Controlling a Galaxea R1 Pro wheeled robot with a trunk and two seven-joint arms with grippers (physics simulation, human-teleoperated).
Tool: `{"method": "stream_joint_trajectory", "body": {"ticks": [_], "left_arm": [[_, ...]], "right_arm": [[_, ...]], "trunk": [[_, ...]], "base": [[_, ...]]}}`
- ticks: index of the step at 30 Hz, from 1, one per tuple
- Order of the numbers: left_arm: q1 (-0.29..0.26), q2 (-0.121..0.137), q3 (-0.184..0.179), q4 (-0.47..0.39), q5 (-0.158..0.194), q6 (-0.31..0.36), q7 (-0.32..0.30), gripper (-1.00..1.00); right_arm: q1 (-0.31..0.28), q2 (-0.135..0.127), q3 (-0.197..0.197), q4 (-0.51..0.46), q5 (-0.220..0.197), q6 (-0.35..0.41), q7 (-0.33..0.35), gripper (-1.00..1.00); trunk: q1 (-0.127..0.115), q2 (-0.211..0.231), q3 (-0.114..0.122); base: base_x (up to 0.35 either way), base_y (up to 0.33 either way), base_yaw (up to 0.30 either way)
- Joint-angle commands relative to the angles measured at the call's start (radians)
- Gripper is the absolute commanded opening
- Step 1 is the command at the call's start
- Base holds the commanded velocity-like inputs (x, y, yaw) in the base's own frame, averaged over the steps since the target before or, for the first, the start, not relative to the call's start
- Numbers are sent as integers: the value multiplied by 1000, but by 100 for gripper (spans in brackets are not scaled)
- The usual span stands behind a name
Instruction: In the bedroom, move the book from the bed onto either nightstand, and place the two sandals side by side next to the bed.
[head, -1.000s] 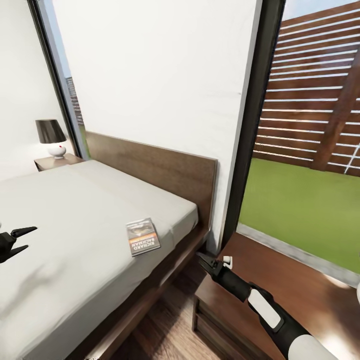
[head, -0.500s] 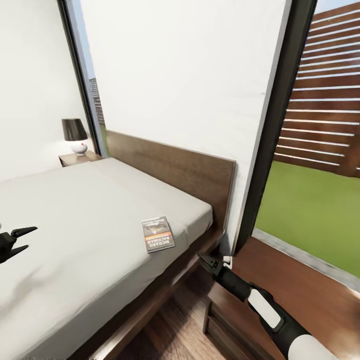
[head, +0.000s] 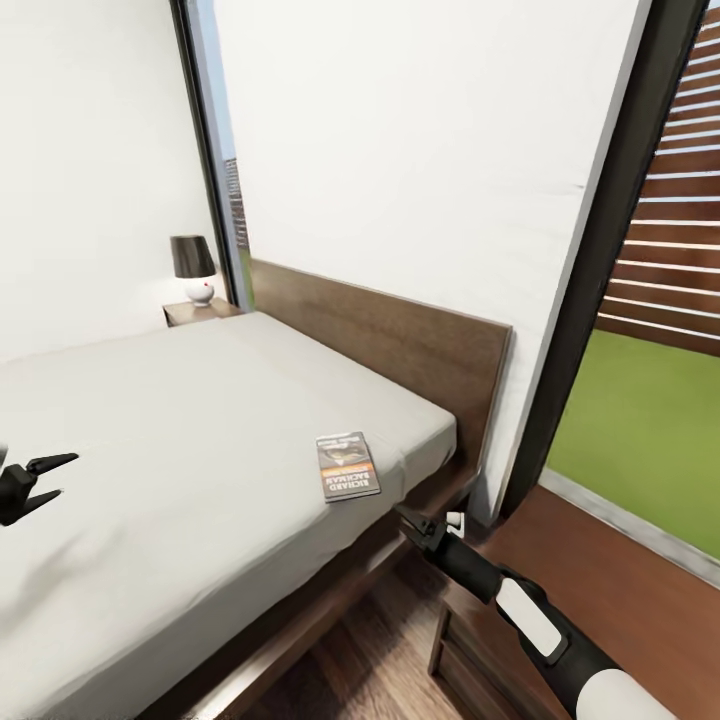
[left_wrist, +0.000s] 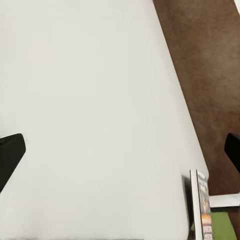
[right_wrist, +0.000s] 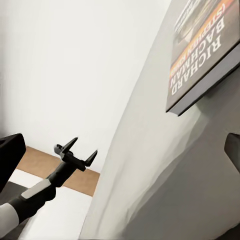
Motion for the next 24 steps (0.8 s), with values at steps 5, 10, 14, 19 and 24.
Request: {"method": "stream_joint_trajectory", "body": {"ticks": [5, 10, 14, 19, 24], "left_arm": [[-1, -1, 8, 1, -6, 7, -2, 100], [-1, -2, 8, 1, -6, 8, -2, 100], [-1, -3, 8, 1, -6, 9, -2, 100], [-1, -3, 8, 1, -6, 10, -2, 100], [-1, -4, 8, 1, -6, 10, -1, 100]], "right_arm": [[0, -1, 3, 0, -11, 7, 0, 100], [0, -1, 2, 1, -11, 7, 1, 100], [0, -1, 2, 0, -12, 7, 0, 100], [0, -1, 2, 0, -12, 7, 0, 100], [0, -1, 2, 0, -12, 7, 0, 100]], "trunk": [[0, 0, -1], [0, 0, -1], [0, 0, -1], [0, 0, -1], [0, 0, -1]], "base": [[0, 0, 96], [0, 0, 27], [0, 0, 9], [0, 0, 3], [0, 0, 1]]}}
